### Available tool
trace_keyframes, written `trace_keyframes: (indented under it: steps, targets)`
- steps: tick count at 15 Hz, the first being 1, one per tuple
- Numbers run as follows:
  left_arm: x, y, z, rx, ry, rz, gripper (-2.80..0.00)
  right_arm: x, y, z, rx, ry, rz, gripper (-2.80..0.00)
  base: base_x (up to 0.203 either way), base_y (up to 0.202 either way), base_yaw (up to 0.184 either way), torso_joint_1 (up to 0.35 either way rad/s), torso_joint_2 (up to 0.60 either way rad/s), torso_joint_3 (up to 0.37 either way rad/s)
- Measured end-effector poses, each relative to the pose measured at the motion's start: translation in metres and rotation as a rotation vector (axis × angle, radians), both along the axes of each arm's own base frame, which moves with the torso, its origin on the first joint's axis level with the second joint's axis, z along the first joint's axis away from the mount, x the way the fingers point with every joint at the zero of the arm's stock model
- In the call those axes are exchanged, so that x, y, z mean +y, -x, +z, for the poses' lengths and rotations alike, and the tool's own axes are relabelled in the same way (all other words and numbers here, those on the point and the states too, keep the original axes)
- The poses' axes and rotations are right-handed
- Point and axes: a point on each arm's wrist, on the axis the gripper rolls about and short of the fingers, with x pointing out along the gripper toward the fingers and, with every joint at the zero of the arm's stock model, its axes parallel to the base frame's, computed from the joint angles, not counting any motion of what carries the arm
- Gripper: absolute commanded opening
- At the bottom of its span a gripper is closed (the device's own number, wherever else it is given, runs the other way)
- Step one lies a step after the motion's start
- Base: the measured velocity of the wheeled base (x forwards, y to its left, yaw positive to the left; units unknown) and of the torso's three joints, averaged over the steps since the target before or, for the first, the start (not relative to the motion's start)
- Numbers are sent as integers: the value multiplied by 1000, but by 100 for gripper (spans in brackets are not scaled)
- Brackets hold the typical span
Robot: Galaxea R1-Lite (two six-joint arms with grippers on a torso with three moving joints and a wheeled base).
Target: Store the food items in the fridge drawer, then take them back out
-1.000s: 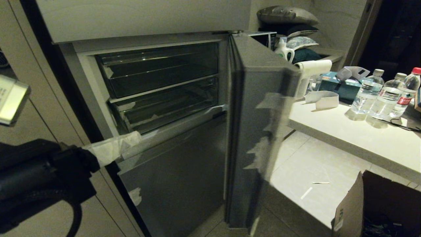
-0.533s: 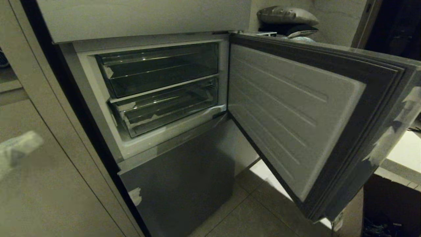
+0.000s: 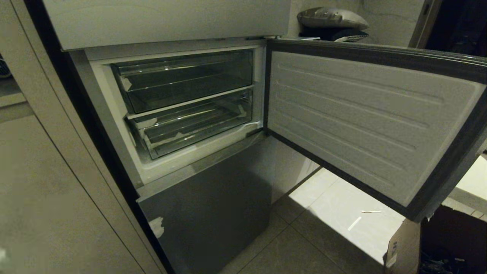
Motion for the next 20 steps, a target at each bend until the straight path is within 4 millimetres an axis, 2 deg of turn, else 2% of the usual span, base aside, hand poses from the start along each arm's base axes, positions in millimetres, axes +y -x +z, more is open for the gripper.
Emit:
trace_keyframes:
  steps: [2,4,7,11,13,15,17,20]
  targets:
    - [0,6,-39,100,-49,-10,-280,0,0,0,1,1,0,-280,0,0,0,0,0,0]
    - [1,10,-55,111,-36,-11,-280,0,0,0,1,1,0,-280,0,0,0,0,0,0]
    - [4,13,-58,96,-93,129,-280,0,0,0,-2,-5,1,-280,0,0,0,0,0,0]
    - [2,19,-66,265,-114,62,-280,0,0,0,-1,-1,1,-280,0,0,0,0,0,0]
    - [1,25,-64,215,-107,64,-280,0,0,0,0,0,0,-280,0,0,0,0,0,0]
    - [-1,33,-67,105,-88,-12,-280,0,0,0,-1,-2,0,-280,0,0,0,0,0,0]
    - [-3,36,-73,12,-31,-100,-280,0,0,0,0,-7,1,-280,0,0,0,0,0,0]
    - [-3,37,-77,-35,65,-101,-280,0,0,0,0,-7,1,-280,0,0,0,0,0,0]
